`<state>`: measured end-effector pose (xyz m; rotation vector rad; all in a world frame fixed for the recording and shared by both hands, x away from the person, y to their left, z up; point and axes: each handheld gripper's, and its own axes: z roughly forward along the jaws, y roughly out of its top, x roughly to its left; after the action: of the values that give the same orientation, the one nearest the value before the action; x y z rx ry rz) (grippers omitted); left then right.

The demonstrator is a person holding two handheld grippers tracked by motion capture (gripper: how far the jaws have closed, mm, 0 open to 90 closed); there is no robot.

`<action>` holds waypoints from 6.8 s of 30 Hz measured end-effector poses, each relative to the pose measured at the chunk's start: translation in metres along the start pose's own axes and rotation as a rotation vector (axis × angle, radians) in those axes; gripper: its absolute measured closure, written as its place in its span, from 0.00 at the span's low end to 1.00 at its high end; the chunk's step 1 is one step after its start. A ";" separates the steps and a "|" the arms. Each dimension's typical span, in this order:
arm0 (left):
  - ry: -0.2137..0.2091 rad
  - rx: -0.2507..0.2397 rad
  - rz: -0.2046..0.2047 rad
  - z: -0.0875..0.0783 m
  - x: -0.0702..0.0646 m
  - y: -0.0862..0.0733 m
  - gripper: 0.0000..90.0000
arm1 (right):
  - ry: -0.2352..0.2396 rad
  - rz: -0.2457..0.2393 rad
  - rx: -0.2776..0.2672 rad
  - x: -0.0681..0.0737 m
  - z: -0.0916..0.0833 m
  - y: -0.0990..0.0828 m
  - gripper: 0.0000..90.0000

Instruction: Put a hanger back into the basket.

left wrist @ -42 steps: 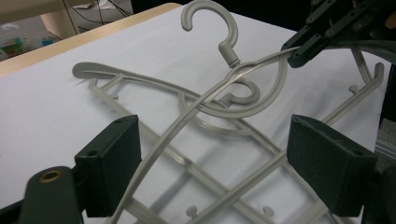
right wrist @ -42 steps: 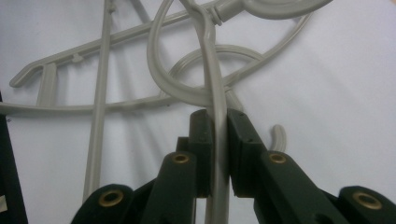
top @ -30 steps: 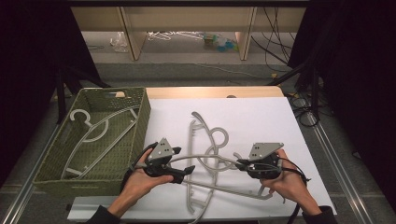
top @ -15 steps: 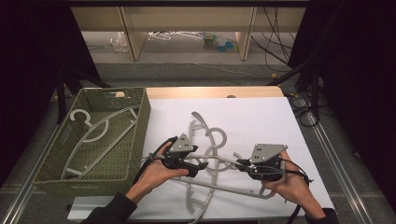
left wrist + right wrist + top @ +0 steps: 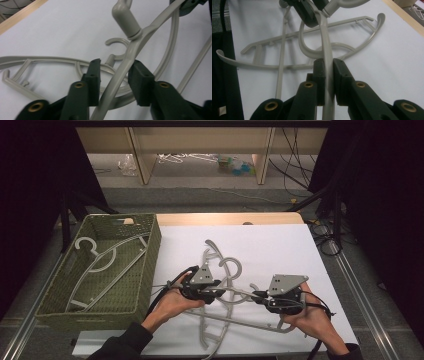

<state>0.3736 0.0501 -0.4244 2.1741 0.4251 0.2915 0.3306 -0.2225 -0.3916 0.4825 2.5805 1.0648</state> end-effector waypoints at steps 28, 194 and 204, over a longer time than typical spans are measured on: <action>0.066 0.085 -0.043 -0.036 0.014 0.009 0.90 | -0.188 0.223 -0.228 -0.003 -0.019 0.009 0.43; 0.674 -0.030 -0.579 -0.247 0.145 -0.126 0.47 | -0.049 0.345 -0.056 0.015 0.029 -0.025 0.23; 0.537 -0.203 -0.512 -0.218 0.078 -0.092 0.34 | -0.060 0.360 -0.073 0.015 0.032 -0.027 0.21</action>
<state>0.3495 0.2913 -0.3662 1.6947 1.1724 0.5996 0.3248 -0.2145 -0.4352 0.9719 2.4468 1.2295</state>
